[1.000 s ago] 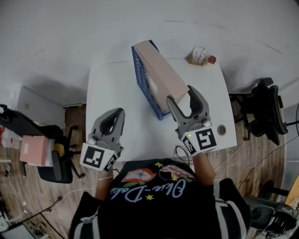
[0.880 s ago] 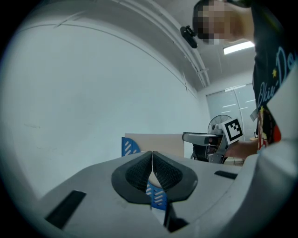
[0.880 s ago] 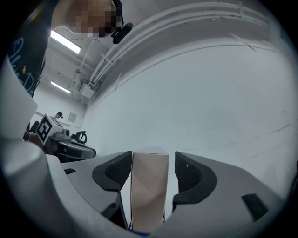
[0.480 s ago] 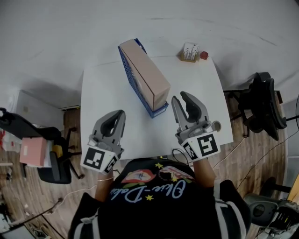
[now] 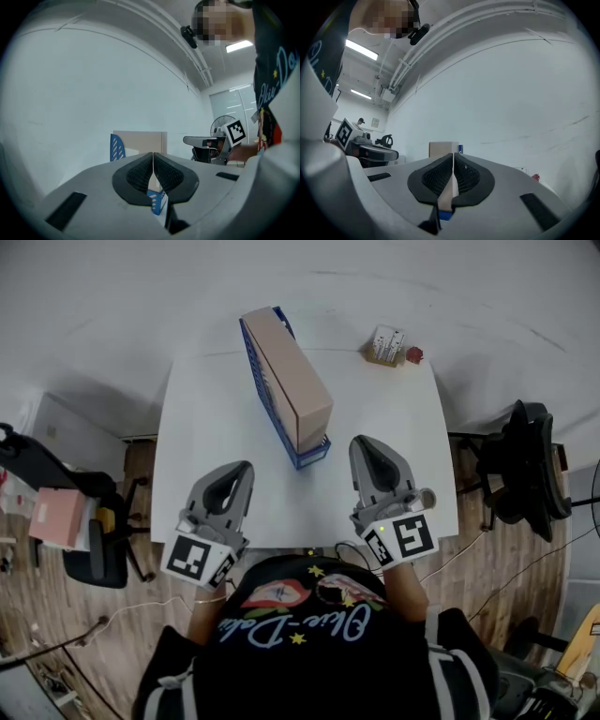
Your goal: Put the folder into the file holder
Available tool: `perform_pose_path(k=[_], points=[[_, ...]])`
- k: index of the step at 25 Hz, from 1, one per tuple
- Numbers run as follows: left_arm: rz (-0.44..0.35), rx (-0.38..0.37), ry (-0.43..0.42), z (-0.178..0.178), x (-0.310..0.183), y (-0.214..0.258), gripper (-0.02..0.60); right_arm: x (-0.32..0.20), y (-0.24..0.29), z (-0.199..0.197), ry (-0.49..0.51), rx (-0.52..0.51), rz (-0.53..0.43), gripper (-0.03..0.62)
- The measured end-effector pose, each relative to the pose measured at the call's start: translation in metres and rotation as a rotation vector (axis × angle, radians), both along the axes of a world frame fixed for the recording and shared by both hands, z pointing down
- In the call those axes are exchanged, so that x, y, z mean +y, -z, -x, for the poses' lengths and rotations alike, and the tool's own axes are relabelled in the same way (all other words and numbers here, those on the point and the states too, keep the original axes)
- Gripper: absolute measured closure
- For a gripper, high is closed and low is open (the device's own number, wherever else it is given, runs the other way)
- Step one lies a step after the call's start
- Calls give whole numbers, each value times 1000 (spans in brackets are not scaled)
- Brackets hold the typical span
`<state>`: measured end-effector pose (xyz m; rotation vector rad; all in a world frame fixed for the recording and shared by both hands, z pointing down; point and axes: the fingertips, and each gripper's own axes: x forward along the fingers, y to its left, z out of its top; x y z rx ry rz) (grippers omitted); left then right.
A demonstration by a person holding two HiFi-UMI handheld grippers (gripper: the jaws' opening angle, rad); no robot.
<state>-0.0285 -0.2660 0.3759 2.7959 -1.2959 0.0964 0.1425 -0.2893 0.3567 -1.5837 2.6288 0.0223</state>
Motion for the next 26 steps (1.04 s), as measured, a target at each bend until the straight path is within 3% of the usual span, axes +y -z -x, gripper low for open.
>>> perform_pose_path(k=[26], points=[[-9,-11,11,3,7,4,577,7,-1,1,4,-10,26,592]])
